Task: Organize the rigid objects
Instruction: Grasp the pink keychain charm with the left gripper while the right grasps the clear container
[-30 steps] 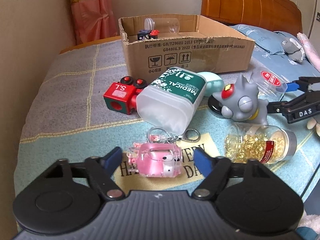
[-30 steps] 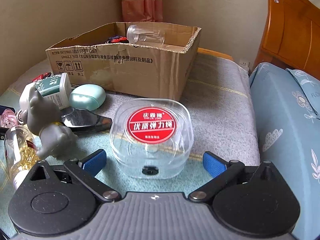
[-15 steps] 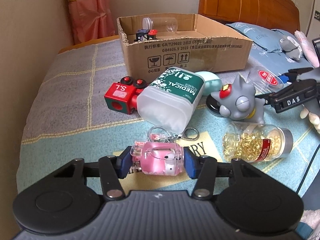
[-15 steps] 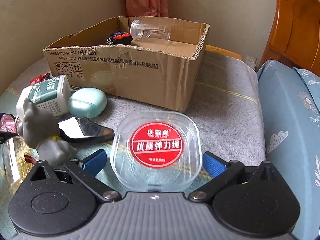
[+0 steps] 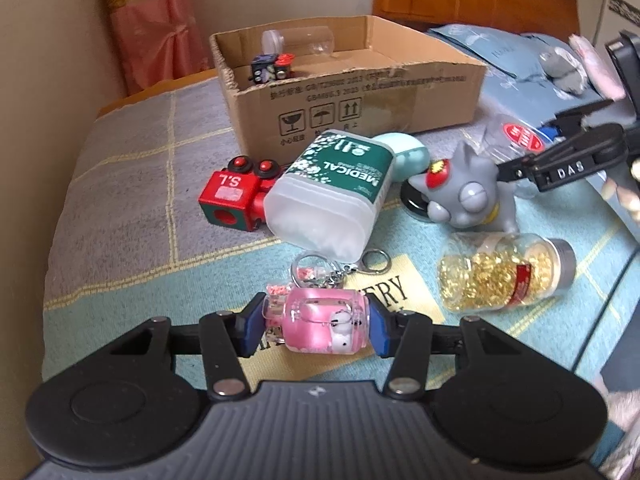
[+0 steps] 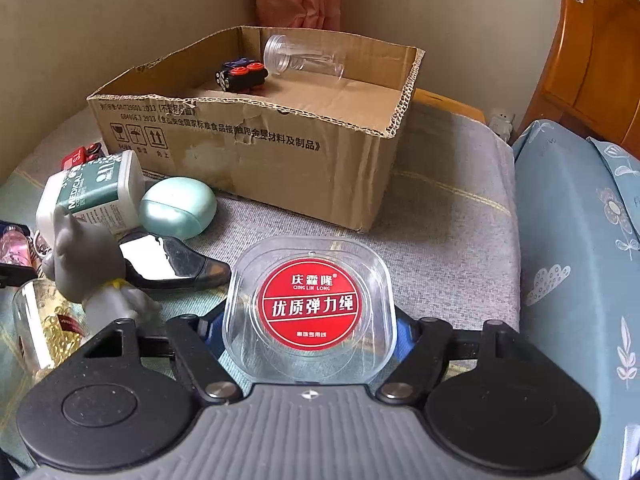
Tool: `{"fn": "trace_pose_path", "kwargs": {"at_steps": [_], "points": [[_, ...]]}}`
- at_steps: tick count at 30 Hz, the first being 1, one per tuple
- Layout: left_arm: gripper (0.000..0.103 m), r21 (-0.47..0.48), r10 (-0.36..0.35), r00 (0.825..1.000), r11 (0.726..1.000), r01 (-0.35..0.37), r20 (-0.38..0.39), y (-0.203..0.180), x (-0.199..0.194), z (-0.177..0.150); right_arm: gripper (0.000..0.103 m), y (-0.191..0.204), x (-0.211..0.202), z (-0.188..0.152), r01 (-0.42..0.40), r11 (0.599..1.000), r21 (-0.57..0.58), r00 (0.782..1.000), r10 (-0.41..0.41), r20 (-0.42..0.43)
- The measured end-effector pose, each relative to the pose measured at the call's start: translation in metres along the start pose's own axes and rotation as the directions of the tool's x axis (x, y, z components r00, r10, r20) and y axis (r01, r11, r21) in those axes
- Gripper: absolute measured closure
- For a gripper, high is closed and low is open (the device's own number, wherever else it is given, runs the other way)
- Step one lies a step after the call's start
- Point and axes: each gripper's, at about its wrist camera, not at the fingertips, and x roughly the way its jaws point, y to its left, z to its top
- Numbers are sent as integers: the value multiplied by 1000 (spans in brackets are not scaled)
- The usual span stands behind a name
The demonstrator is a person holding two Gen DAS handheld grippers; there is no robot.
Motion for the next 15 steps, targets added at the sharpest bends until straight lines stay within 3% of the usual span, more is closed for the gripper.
{"fn": "trace_pose_path", "kwargs": {"at_steps": [8,15], "points": [[53,81,-7,1000,997,7,-5,2,-24,15,25,2,-26,11,-30,999,-42,999,30,11],[53,152,-5,999,988,-1,39,0,-53,36,24,5,-56,24,-45,995,-89,997,51,65]]}}
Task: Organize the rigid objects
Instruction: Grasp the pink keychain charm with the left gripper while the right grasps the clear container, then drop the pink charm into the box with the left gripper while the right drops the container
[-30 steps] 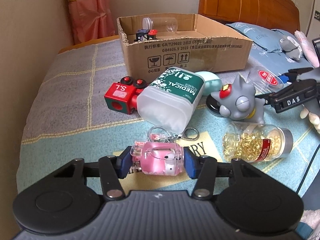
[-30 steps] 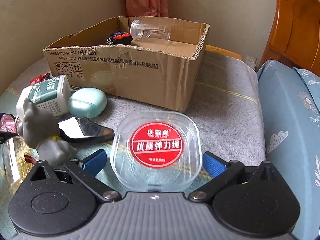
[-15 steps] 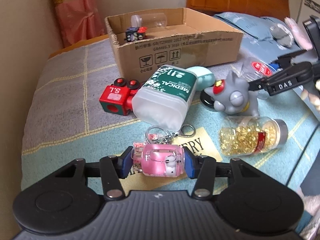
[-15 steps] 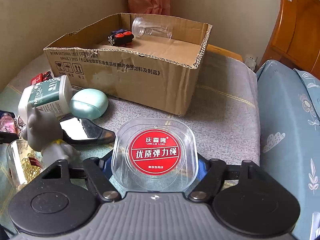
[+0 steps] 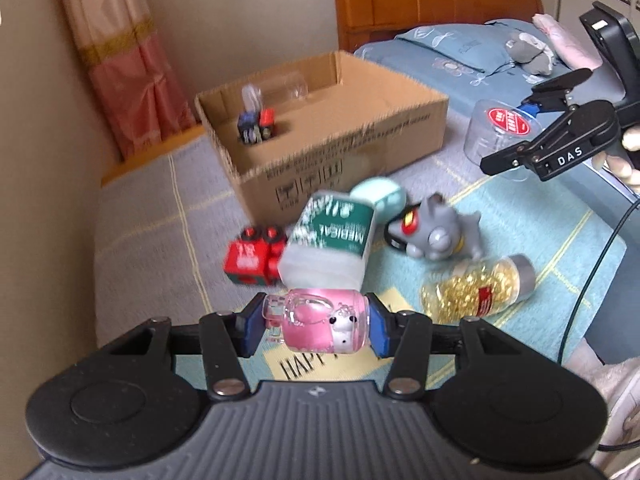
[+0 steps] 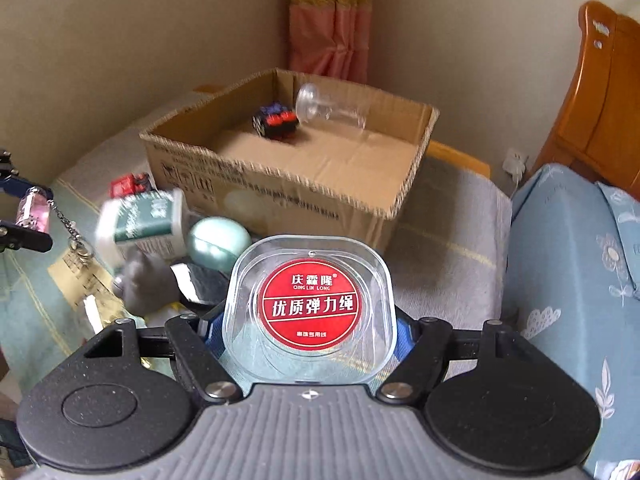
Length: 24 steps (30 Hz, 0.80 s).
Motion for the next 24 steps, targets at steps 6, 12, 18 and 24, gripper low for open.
{"fn": "trace_pose_path", "kwargs": {"at_steps": [6,12,18,24], "points": [[53,24,-11,999,1000,10,38,3,-19,28,25,2,-15,15,6,1000,-31,998,-5,55],[53,44,-38,996,998,35,76,6,-29,61,25,-1,-23,40,-5,999,-50,993,10,114],[53,74,-44,991,997,34,130,15,-28,106,25,-5,-23,71,0,998,-67,987,11,160],[53,100,-28,990,995,14,142,25,1,145,25,-9,-12,94,-4,998,-70,985,16,173]]}}
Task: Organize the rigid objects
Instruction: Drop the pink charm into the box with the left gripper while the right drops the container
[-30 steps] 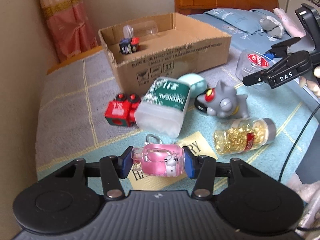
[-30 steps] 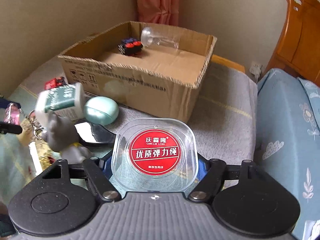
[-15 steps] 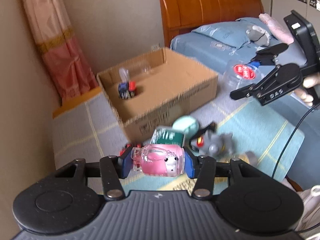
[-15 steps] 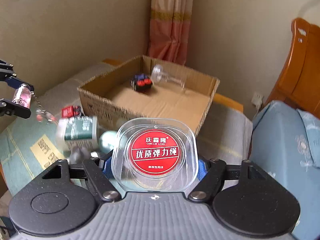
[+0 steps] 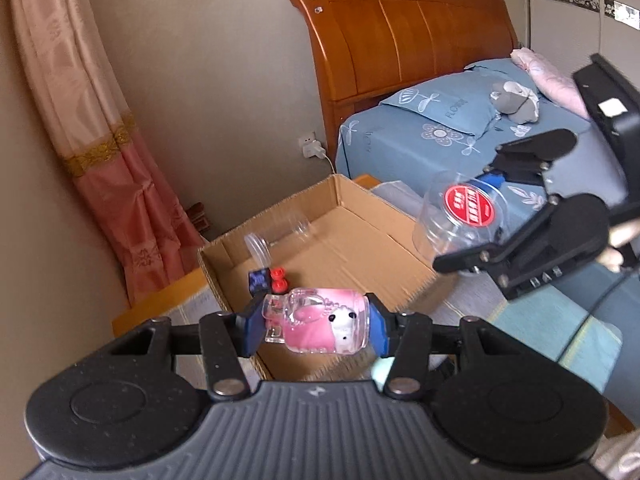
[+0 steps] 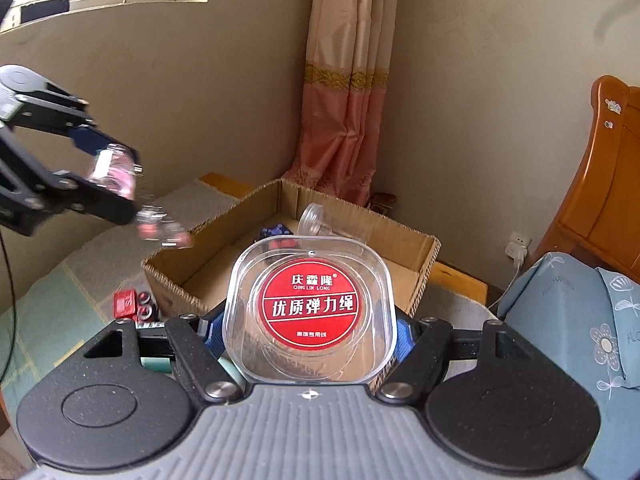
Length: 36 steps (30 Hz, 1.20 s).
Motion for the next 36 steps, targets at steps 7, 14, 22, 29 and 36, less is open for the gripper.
{"fn": "trace_pose_path", "kwargs": {"at_steps": [7,14,22,29,36], "points": [[3,-46,15,1000,999,-16,-8,6,35,-9,25,-5,20,5,-5,1000,16,1000,5,-19],[3,-95,40,999,995,-42,-29,7,32,-39,25,-7,38,11,1,999,32,999,0,-46],[3,-128,125,990,983,-132,-60,8,13,-75,24,-14,65,24,40,997,61,996,-35,-77],[3,-162,185,981,968,-192,-60,20,0,-99,24,-25,97,39,88,991,102,991,-76,-112],[3,-189,190,980,962,-198,-60,25,-5,-116,0,-29,101,48,166,978,127,984,-156,-86]]}}
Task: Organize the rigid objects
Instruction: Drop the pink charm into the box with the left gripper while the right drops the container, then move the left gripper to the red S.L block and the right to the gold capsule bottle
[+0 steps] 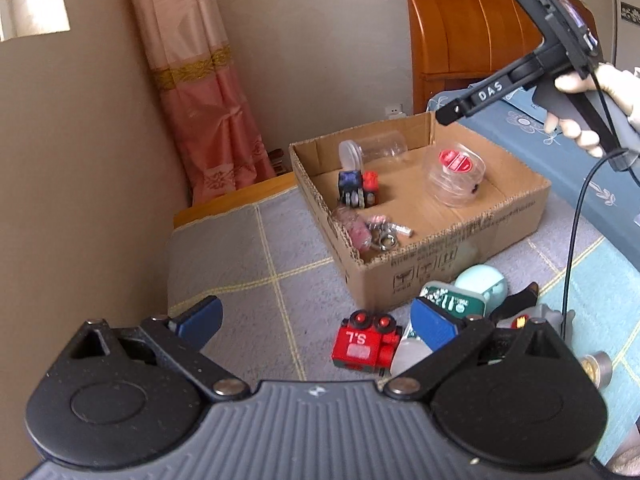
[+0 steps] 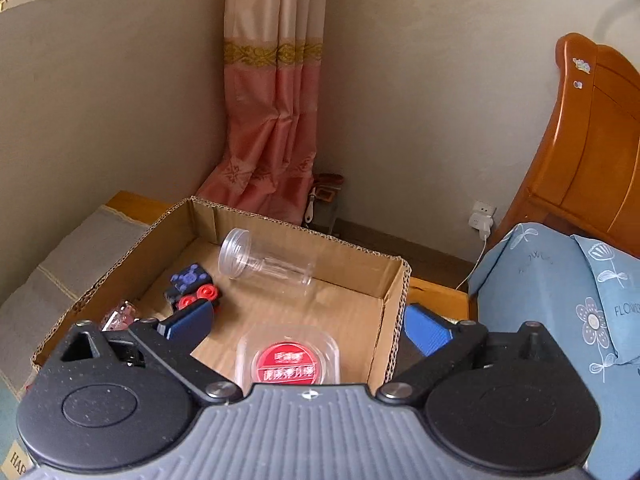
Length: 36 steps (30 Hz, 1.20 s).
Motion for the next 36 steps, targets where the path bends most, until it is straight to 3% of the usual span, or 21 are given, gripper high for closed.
{"fn": "trace_pose_path", "kwargs": {"at_steps": [11,21,30,36], "points": [[3,-24,-27,1000,999,27,6,0,-13,-20,0,19,-41,-20,-15,999,-31,1000,15,-18],[2,-26,-17,1000,1000,17,18,-8,-26,-42,0,44,-86,-76,-37,999,1,999,37,-28],[2,-53,-70,996,996,73,53,-13,-32,-65,0,100,-115,-146,-42,999,21,997,44,-62],[1,-64,-60,996,996,65,68,-12,-36,-76,0,145,-114,-163,-23,1000,-16,997,21,-76]]}}
